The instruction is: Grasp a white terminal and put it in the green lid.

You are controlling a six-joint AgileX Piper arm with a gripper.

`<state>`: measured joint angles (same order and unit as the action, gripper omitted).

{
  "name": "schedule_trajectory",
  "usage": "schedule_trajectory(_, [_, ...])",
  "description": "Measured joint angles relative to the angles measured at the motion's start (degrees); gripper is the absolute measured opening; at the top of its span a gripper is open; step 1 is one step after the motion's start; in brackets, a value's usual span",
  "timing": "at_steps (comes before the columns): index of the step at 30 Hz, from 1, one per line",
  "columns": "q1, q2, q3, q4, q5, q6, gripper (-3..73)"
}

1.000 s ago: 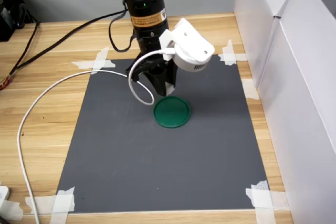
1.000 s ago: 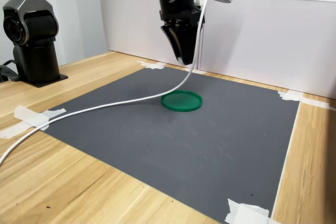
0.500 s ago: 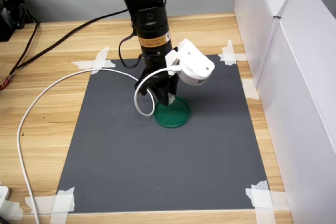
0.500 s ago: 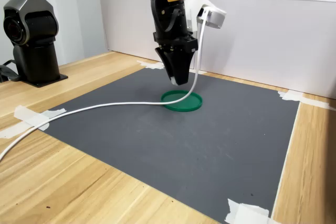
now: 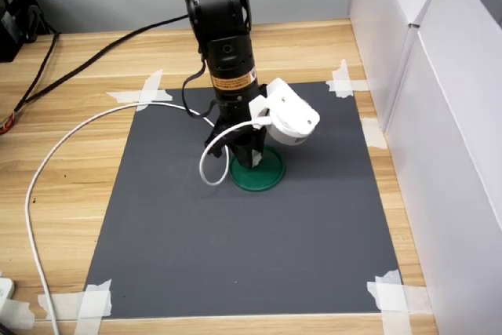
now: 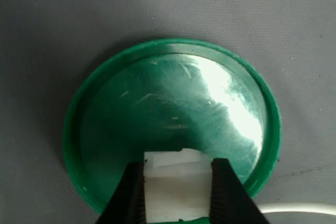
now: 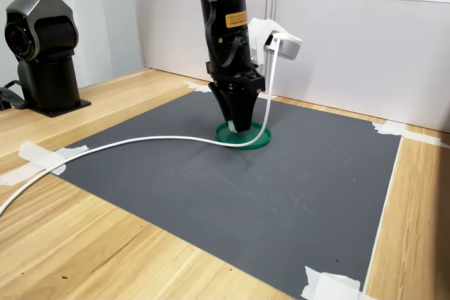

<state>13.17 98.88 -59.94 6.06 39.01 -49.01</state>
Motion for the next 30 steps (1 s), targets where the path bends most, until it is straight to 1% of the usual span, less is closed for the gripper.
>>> schedule_trajectory(7, [0.0,0.0,0.0,0.0,-0.2,-0.1,27.6])
schedule_trajectory(15, [0.0,0.0,0.0,0.0,-1.4,-0.1,38.7])
schedule_trajectory(17, [0.0,0.0,0.0,0.0,-1.5,-0.1,40.1])
schedule_trajectory(24, [0.0,-1.0,0.5,0.0,-2.0,0.4,40.5])
schedule_trajectory(30, [0.0,-9.4,2.0,0.0,-4.5,1.4,40.1])
